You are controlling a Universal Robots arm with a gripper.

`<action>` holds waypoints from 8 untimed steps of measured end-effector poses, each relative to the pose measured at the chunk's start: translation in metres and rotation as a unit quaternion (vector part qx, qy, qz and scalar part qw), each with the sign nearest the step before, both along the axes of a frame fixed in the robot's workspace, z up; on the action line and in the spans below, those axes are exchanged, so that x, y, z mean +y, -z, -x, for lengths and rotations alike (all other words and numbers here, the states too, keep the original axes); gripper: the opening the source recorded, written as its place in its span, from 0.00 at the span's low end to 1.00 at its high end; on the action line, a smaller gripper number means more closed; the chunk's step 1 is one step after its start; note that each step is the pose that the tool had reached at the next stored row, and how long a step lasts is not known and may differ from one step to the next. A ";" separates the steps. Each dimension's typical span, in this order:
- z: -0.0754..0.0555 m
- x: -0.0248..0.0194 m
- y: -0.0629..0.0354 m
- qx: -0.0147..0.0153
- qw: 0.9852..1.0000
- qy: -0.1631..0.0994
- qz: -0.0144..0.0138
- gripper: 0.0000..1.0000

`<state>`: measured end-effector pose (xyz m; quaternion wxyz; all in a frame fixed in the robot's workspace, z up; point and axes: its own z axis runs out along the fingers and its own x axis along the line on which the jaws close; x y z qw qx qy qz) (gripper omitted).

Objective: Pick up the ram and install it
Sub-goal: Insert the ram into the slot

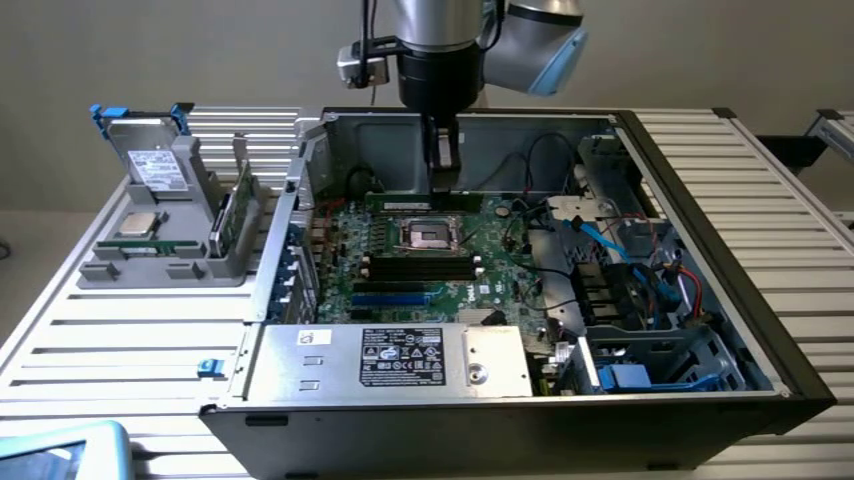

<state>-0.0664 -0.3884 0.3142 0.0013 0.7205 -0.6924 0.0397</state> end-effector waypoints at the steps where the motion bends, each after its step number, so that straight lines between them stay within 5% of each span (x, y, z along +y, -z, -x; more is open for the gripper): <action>1: 0.000 0.0000 0.0010 0.000 1.000 0.000 0.000 0.14; 8: 0.000 -0.0001 0.0021 0.000 1.000 0.000 0.000 0.14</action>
